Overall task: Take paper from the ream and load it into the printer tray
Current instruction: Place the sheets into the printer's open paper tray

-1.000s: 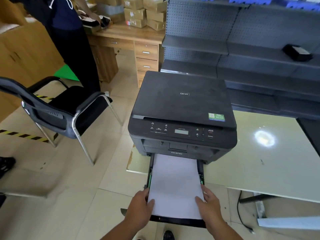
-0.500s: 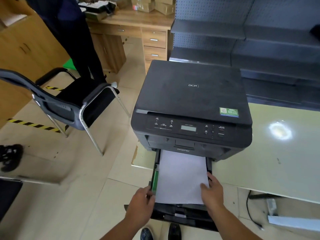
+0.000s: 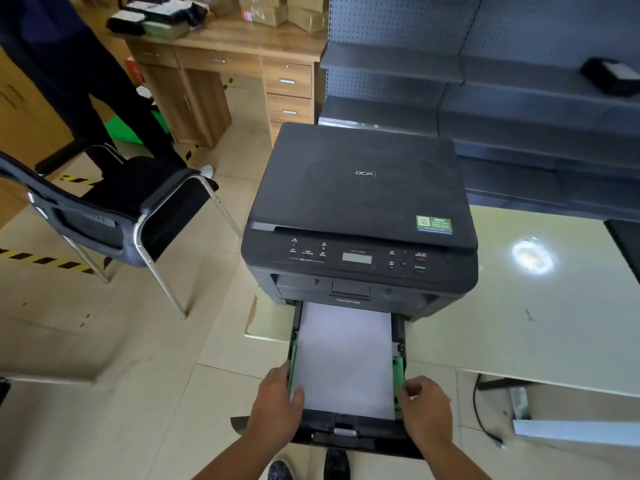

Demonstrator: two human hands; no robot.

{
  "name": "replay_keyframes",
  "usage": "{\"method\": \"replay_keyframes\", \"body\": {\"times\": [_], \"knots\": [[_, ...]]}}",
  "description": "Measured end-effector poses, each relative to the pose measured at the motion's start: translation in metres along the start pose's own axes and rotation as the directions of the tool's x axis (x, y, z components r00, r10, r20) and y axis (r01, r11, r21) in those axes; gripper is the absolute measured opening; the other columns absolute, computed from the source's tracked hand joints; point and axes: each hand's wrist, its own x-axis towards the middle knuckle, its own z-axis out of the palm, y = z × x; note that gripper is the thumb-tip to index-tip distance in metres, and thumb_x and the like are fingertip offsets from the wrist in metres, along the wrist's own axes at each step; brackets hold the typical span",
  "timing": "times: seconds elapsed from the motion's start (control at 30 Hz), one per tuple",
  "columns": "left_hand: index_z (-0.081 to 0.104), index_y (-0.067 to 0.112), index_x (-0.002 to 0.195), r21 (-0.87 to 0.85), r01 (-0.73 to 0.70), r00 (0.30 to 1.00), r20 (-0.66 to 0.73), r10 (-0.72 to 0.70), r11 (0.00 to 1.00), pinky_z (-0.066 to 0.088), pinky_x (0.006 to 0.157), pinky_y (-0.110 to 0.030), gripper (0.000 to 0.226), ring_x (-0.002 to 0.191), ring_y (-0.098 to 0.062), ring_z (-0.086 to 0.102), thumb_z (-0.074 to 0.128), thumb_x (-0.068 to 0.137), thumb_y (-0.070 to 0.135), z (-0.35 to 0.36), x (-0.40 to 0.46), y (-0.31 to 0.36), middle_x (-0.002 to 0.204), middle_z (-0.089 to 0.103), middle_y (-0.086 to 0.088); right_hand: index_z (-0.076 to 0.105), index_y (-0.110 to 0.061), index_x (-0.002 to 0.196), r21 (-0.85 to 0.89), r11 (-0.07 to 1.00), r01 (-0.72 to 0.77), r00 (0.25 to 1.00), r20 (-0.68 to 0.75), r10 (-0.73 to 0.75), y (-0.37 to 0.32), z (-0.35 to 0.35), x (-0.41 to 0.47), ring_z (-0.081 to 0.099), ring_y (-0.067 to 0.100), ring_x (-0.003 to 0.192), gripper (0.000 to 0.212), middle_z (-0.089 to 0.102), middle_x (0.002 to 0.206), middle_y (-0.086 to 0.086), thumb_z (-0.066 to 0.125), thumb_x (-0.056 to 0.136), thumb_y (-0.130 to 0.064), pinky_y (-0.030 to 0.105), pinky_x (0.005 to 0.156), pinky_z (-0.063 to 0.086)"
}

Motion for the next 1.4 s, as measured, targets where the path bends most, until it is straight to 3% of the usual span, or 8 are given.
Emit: {"method": "replay_keyframes", "body": {"times": [0.13, 0.33, 0.5, 0.9, 1.07, 1.17, 1.27, 1.4], "knots": [[0.045, 0.016, 0.136, -0.008, 0.013, 1.000, -0.008, -0.013, 1.000, 0.046, 0.100, -0.037, 0.045, 0.110, -0.018, 0.051, 0.054, 0.093, 0.023, 0.002, 0.000, 0.000, 0.120, 0.058, -0.001, 0.068, -0.016, 0.070, -0.041, 0.999, 0.009, 1.000, 0.016, -0.009, 0.000, 0.000, 0.003, 0.060, 0.013, 0.058, 0.015, 0.066, 0.065, -0.002, 0.070, 0.084, -0.011, 0.027, 0.052, 0.044], [0.044, 0.032, 0.135, -0.044, -0.012, 0.999, 0.038, 0.014, 0.999, 0.051, 0.099, -0.038, 0.047, 0.111, -0.012, 0.056, 0.050, 0.088, 0.036, 0.007, 0.003, -0.002, 0.120, 0.062, 0.010, 0.067, -0.012, 0.069, -0.052, 0.999, -0.012, 1.000, 0.029, 0.013, -0.002, 0.003, 0.003, 0.062, 0.016, 0.059, 0.017, 0.067, 0.064, 0.001, 0.064, 0.085, -0.006, 0.033, 0.055, 0.051], [0.044, 0.025, 0.135, -0.081, 0.002, 1.000, -0.004, -0.003, 0.997, 0.050, 0.095, -0.033, 0.049, 0.111, -0.014, 0.054, 0.058, 0.088, 0.027, 0.007, 0.003, 0.006, 0.118, 0.060, 0.008, 0.063, -0.013, 0.065, -0.134, 0.991, 0.016, 0.999, 0.045, -0.010, -0.003, 0.003, 0.003, 0.059, 0.013, 0.053, 0.021, 0.063, 0.059, -0.001, 0.064, 0.085, -0.009, 0.025, 0.045, 0.041], [0.043, 0.019, 0.137, -0.092, 0.107, 0.993, -0.032, -0.111, 0.990, 0.054, 0.094, -0.039, 0.061, 0.112, -0.017, 0.055, 0.063, 0.083, 0.036, 0.016, 0.010, 0.006, 0.127, 0.059, 0.001, 0.062, -0.011, 0.067, -0.125, 0.992, 0.009, 0.997, 0.075, 0.000, -0.008, 0.008, 0.006, 0.056, 0.013, 0.056, 0.020, 0.062, 0.063, 0.002, 0.061, 0.086, -0.006, 0.020, 0.044, 0.033], [0.042, 0.018, 0.139, -0.072, 0.080, 0.997, -0.016, -0.081, 0.994, 0.053, 0.094, -0.039, 0.063, 0.111, -0.016, 0.054, 0.063, 0.082, 0.038, 0.012, 0.008, 0.002, 0.127, 0.056, 0.001, 0.066, -0.010, 0.072, -0.121, 0.993, 0.019, 0.998, 0.067, -0.011, -0.007, 0.007, 0.005, 0.059, 0.014, 0.060, 0.016, 0.064, 0.066, 0.001, 0.061, 0.087, -0.007, 0.022, 0.048, 0.040], [0.040, 0.015, 0.140, -0.001, -0.019, 1.000, 0.000, 0.019, 1.000, 0.045, 0.104, -0.035, 0.060, 0.122, -0.017, 0.046, 0.060, 0.087, 0.035, 0.010, 0.003, 0.001, 0.136, 0.049, 0.000, 0.067, -0.008, 0.076, -0.101, 0.994, 0.045, 0.998, 0.047, -0.041, -0.006, 0.007, 0.002, 0.062, 0.018, 0.064, 0.014, 0.066, 0.069, 0.003, 0.062, 0.089, -0.009, 0.032, 0.057, 0.052], [0.043, 0.019, 0.138, 0.140, -0.219, 0.972, -0.053, 0.228, 0.966, 0.038, 0.104, -0.025, 0.048, 0.128, -0.009, 0.038, 0.054, 0.092, 0.031, 0.005, -0.016, -0.002, 0.138, 0.042, 0.007, 0.063, -0.015, 0.087, -0.197, 0.946, 0.259, 0.959, -0.066, -0.276, -0.005, 0.007, -0.015, 0.058, 0.020, 0.078, 0.007, 0.063, 0.081, -0.001, 0.066, 0.087, -0.021, 0.036, 0.071, 0.052], [0.059, 0.028, 0.100, 0.306, -0.580, 0.812, 0.139, 0.567, 0.755, 0.046, 0.079, -0.021, 0.016, 0.093, -0.005, 0.050, 0.054, 0.085, 0.027, 0.005, -0.050, -0.002, 0.100, 0.054, 0.012, 0.051, -0.024, 0.059, -0.216, 0.728, 0.651, 0.756, 0.092, -0.648, -0.010, 0.007, -0.062, 0.044, 0.011, 0.046, 0.033, 0.049, 0.052, -0.008, 0.059, 0.088, -0.035, 0.025, 0.044, 0.041]]}}
